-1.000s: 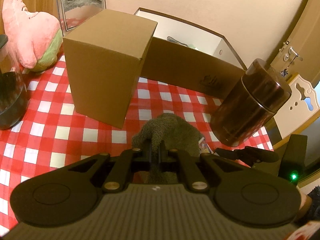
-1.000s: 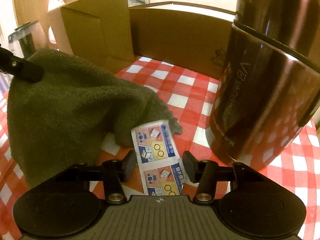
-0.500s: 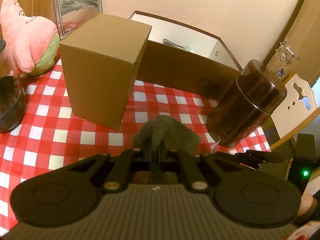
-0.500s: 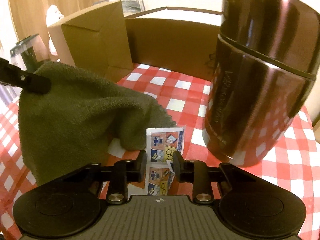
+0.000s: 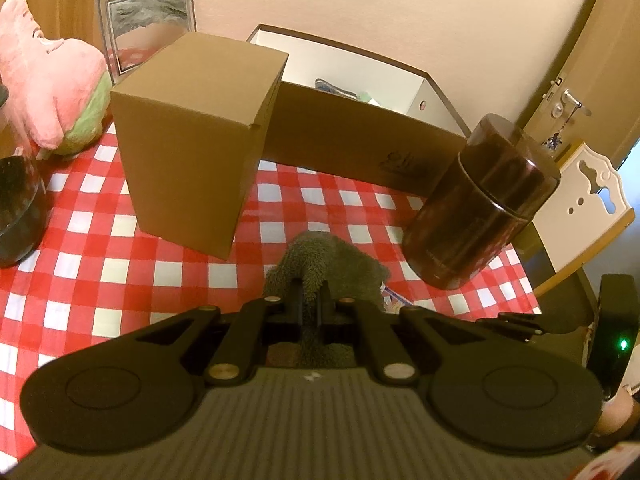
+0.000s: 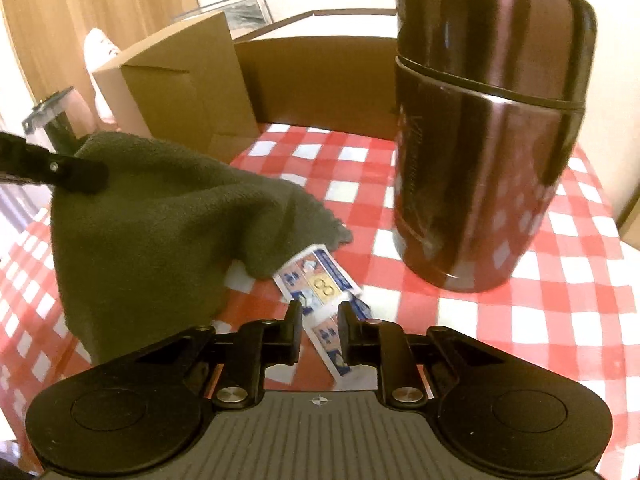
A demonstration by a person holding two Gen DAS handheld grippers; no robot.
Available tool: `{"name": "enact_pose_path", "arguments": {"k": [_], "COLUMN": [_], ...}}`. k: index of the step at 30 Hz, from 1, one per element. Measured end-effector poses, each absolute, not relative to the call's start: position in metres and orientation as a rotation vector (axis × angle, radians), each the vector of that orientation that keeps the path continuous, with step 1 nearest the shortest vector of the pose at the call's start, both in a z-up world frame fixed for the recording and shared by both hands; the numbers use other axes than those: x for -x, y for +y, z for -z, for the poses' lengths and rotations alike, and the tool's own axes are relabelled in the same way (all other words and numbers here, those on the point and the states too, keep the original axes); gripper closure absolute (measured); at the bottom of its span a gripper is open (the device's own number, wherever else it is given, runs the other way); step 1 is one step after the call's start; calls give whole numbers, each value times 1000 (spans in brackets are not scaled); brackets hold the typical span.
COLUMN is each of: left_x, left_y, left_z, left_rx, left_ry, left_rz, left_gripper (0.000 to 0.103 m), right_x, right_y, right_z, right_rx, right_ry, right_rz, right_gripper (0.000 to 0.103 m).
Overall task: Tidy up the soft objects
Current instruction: 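Lift the green cloth with the left tool while the right grasps the card packets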
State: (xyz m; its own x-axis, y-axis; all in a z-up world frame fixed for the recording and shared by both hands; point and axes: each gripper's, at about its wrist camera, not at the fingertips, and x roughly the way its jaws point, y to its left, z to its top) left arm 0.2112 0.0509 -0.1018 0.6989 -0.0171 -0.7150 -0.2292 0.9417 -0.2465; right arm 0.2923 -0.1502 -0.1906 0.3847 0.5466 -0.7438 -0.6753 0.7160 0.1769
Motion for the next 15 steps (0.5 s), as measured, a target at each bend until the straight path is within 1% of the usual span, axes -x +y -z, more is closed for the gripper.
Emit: {"name": "enact_pose_path", "arguments": {"k": [5,11,15], "left_x": [-210,-209,-209], "left_y": [53,53,54], "left_z": [104,107,108], "left_rx": [332,334,336], "left_ry": [797,810,812], "left_rz": [-129,-133,-133], "left_gripper": [98,98,98], "right_x": [-290,-305,-312], "right_y": [-159,-172,-181], "right_z": [198,205,205], "right_rx": [211,124,81], "right_ry": [856,880,897], "right_rz": [-734,-707,-691], "right_gripper": [80,80,75]}}
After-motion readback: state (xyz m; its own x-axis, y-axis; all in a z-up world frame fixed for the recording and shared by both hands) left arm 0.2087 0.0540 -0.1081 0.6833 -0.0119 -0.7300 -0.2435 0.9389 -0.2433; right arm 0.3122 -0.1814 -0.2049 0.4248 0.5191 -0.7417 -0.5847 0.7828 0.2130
